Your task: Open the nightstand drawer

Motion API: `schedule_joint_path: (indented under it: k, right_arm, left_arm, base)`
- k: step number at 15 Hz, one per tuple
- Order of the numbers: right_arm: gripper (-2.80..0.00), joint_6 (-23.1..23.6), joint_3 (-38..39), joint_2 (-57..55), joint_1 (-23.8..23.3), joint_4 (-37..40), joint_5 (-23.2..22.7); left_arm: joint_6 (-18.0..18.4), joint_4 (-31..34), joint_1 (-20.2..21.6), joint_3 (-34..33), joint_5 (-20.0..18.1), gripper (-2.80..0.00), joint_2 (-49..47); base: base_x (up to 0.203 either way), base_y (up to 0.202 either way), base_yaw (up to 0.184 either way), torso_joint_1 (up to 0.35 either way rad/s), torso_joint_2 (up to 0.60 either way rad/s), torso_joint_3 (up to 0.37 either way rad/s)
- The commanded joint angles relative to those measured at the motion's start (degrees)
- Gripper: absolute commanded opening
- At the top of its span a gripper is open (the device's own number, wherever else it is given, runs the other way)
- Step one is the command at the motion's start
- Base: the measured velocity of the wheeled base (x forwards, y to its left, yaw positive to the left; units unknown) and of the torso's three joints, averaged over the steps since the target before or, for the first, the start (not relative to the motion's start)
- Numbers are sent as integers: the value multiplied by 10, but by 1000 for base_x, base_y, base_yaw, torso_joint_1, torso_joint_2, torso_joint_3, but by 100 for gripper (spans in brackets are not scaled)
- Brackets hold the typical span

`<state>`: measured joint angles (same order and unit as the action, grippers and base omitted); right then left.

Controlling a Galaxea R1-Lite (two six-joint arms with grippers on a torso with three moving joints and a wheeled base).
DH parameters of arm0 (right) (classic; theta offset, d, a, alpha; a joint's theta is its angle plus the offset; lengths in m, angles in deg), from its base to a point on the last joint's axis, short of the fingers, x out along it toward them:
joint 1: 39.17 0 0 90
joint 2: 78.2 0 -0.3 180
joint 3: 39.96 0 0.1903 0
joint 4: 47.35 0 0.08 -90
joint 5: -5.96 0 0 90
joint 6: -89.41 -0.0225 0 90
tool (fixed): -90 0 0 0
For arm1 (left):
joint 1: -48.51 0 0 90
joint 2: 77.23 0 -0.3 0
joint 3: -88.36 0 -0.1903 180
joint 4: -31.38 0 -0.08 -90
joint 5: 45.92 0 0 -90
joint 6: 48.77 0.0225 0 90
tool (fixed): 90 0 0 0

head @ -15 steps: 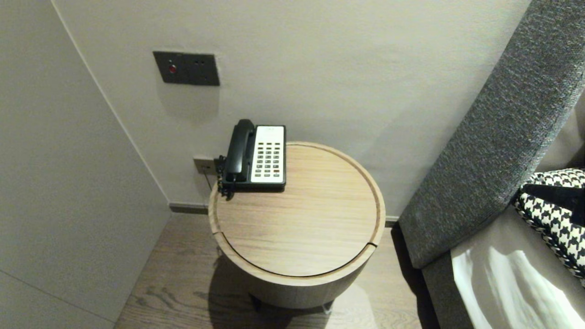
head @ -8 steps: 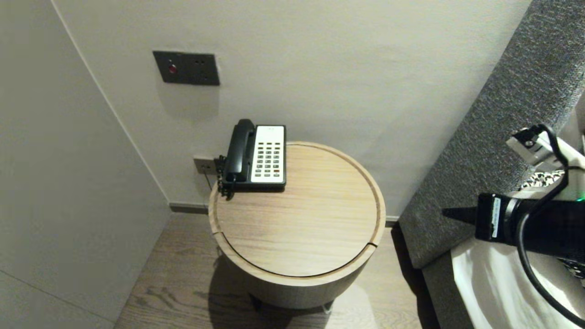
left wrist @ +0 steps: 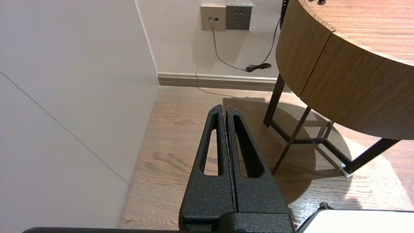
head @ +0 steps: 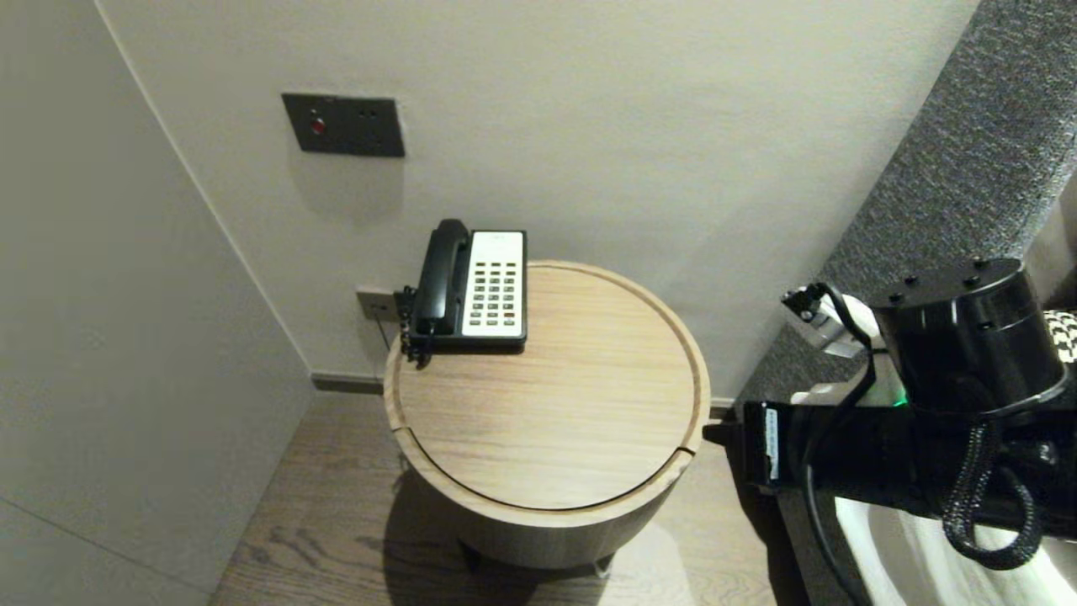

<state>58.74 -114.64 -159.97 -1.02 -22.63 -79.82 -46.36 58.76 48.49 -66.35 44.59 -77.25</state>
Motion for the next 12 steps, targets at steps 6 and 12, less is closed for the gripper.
schedule_joint_path:
  k: [6, 12]
  right_arm:
    - [-280, -2, 14, -72, 23, -51, 1]
    - [-280, -1, 16, -113, 19, -83, 4]
  left_arm:
    - [0, 0, 0, 0, 0, -280, 0]
    - [0, 0, 0, 0, 0, -280, 0]
  base:
    - [0, 0, 0, 0, 0, 0]
    - [0, 0, 0, 0, 0, 0]
